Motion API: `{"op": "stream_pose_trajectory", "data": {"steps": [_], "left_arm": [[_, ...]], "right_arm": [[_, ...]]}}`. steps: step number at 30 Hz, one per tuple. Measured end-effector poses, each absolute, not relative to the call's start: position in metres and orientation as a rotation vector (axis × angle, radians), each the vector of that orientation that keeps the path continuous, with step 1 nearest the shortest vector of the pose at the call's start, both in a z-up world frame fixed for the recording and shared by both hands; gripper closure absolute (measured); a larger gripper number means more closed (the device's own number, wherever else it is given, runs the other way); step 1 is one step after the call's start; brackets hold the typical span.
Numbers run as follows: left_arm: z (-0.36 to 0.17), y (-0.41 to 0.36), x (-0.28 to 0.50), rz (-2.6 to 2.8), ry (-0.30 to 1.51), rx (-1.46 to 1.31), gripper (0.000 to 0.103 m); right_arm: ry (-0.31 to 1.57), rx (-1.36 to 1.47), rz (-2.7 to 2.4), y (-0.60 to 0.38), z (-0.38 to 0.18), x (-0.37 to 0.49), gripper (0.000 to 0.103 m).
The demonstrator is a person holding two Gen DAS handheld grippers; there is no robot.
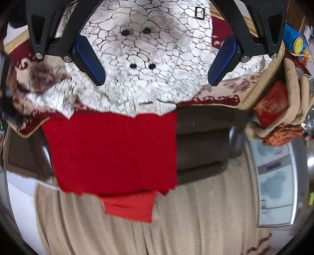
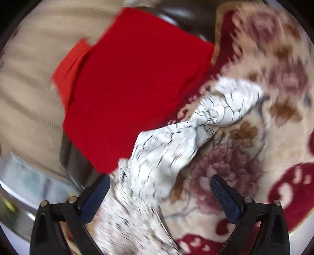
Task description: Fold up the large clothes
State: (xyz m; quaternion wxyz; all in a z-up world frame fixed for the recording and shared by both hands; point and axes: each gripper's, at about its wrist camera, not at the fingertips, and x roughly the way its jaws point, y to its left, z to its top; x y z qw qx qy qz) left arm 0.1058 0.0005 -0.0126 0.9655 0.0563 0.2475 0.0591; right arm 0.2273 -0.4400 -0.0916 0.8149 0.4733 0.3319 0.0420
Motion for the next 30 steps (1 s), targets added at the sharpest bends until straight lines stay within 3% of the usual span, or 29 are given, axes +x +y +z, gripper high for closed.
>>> {"op": "stream_pose_trajectory", "data": {"steps": [4,7,9,12,13,14,17,25,30], "left_arm": [[-0.032,0.017,0.127,0.072,0.539,0.047,0.0],[-0.058,0.036,0.154,0.046,0.585,0.015,0.0],[-0.077,0.049,0.173,0.048,0.627,-0.009,0.0],[-0.106,0.074,0.189,0.095,0.626,-0.033,0.0],[-0.112,0.08,0.192,0.109,0.624,-0.039,0.0],[-0.12,0.087,0.194,0.124,0.626,-0.045,0.0],[-0.132,0.107,0.198,0.173,0.649,-0.043,0.0],[-0.12,0.158,0.184,0.339,0.587,-0.107,0.0],[-0.122,0.184,0.173,0.435,0.585,-0.137,0.0]], "right_arm": [[0.681,1.279,0.044,-0.459,-0.129,0.265,0.0],[0.68,1.332,-0.031,-0.459,-0.15,0.288,0.001],[0.685,1.346,-0.096,-0.462,-0.162,0.299,0.007],[0.698,1.338,-0.138,-0.468,-0.176,0.317,0.033],[0.697,1.337,-0.132,-0.469,-0.179,0.322,0.063],[0.699,1.328,-0.125,-0.469,-0.179,0.325,0.075],[0.664,1.191,-0.17,-0.458,-0.157,0.331,0.086],[0.476,0.619,0.154,-0.326,-0.019,0.334,0.086],[0.606,0.34,0.464,-0.205,-0.014,0.333,0.082]]}}
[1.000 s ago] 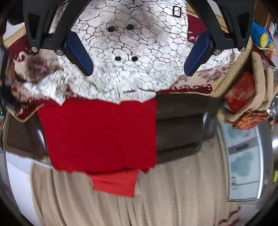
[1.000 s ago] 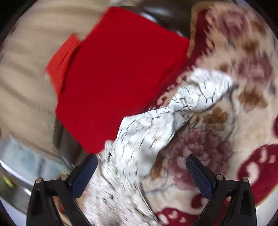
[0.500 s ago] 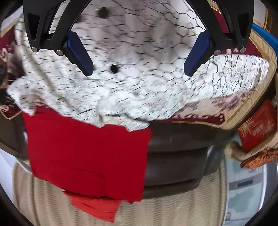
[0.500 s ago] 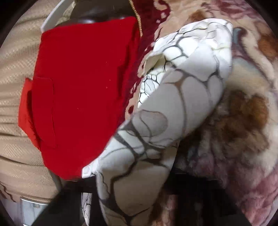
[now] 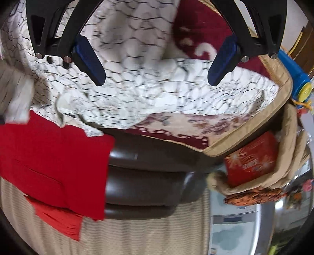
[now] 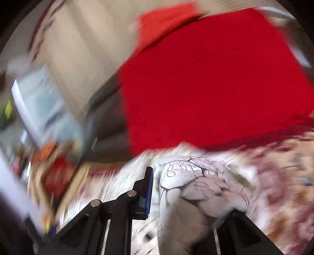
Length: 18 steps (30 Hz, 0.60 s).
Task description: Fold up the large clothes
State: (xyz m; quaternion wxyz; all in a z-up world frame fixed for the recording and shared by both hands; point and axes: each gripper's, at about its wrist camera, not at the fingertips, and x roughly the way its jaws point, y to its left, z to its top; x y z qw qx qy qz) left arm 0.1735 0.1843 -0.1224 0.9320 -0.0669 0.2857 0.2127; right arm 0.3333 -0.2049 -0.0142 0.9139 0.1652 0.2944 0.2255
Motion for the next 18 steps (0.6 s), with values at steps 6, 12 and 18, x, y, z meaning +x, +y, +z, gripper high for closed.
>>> {"op": "stream_pose_trajectory", "data": {"steps": [6,12,18], "left_arm": [[-0.127,0.205,0.168,0.472,0.585,-0.172,0.0],[-0.124,0.204,0.167,0.446,0.578,-0.184,0.0],[-0.124,0.187,0.173,0.394,0.581,-0.191,0.0]], "right_arm": [[0.799,0.201,0.662,-0.111,-0.069,0.311,0.014],[0.908,0.251,0.744,-0.126,-0.083,0.277,0.012],[0.978,0.662,0.621,-0.202,-0.121,0.282,0.012]]}}
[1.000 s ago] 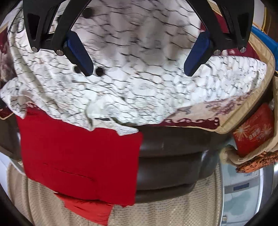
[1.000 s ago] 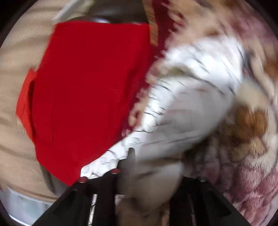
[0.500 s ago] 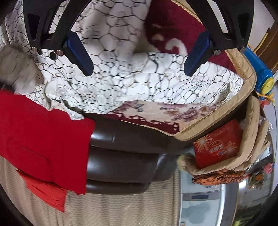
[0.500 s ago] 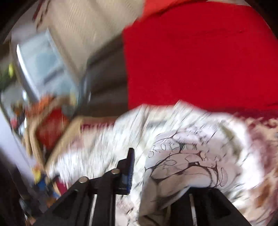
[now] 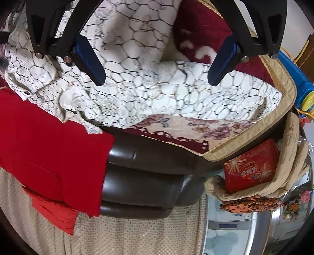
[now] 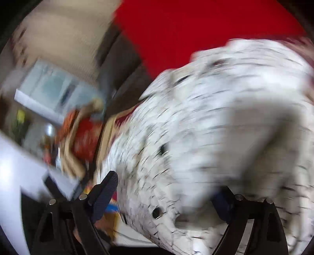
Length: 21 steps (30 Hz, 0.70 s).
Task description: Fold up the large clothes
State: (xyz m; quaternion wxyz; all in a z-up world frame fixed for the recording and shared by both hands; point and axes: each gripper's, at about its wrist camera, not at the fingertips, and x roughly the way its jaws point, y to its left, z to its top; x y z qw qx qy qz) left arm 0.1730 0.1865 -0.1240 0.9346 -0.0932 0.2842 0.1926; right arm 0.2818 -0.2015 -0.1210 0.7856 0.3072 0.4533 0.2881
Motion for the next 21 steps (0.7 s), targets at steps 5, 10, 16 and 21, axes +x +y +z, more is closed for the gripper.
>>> {"op": "stream_pose_trajectory", "data": {"steps": [5,10,16,21], "left_arm": [[-0.127,0.17,0.179,0.344,0.59,-0.149,0.0],[-0.13,0.181,0.182,0.372,0.608,-0.156,0.0],[-0.133,0.216,0.174,0.428,0.623,-0.232,0.0],[-0.134,0.232,0.163,0.454,0.62,-0.229,0.0]], "right_arm": [[0.902,0.919,0.532,-0.252,-0.132,0.308,0.012],[0.811,1.06,0.536,-0.255,-0.131,0.318,0.012],[0.613,0.651,0.87,-0.162,-0.055,0.294,0.012],[0.71,0.523,0.966,-0.117,-0.058,0.284,0.012]]}}
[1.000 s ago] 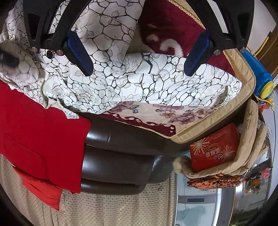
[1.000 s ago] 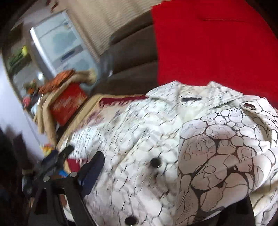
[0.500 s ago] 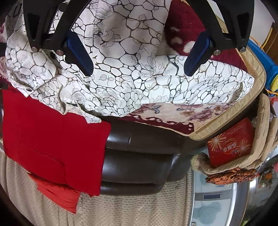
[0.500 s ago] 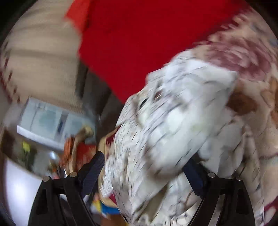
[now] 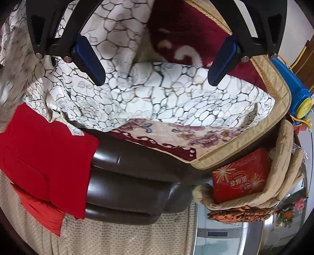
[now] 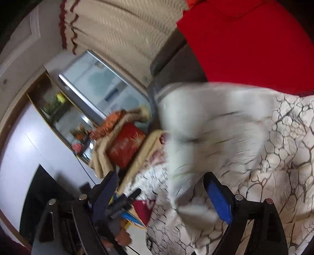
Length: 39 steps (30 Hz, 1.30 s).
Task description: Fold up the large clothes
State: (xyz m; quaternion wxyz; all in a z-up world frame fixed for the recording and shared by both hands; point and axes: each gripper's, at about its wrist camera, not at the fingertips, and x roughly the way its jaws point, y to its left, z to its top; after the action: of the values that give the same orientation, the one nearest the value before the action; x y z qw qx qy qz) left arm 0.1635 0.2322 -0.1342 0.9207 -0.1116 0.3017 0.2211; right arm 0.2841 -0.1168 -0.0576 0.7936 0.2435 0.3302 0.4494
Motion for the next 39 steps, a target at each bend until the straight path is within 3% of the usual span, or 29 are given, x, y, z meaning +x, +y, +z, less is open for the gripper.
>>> {"op": "stream_pose_trajectory", "data": {"steps": [8,16,23,29,37,38,39], "left_arm": [[-0.131,0.232,0.159,0.391,0.605,-0.263,0.0],[-0.128,0.204,0.181,0.235,0.612,-0.335,0.0],[-0.12,0.178,0.244,0.069,0.745,-0.528,0.0],[-0.097,0.123,0.325,0.089,0.849,-0.333,0.0],[-0.146,0.078,0.421,0.184,1.214,-0.165,0.0],[-0.152,0.079,0.426,0.194,1.235,-0.18,0.002],[-0.156,0.081,0.427,0.194,1.247,-0.193,0.016]], "right_arm": [[0.703,0.57,0.831,-0.144,-0.059,0.287,0.012],[0.757,0.747,0.522,-0.265,-0.08,0.306,0.021],[0.873,0.917,0.448,-0.307,-0.109,0.32,0.022],[0.994,0.905,0.44,-0.305,-0.124,0.324,0.034],[1.032,0.878,0.475,-0.305,-0.135,0.32,0.038],[1.037,0.87,0.476,-0.304,-0.136,0.32,0.038],[1.04,0.867,0.476,-0.302,-0.134,0.319,0.038]]}}
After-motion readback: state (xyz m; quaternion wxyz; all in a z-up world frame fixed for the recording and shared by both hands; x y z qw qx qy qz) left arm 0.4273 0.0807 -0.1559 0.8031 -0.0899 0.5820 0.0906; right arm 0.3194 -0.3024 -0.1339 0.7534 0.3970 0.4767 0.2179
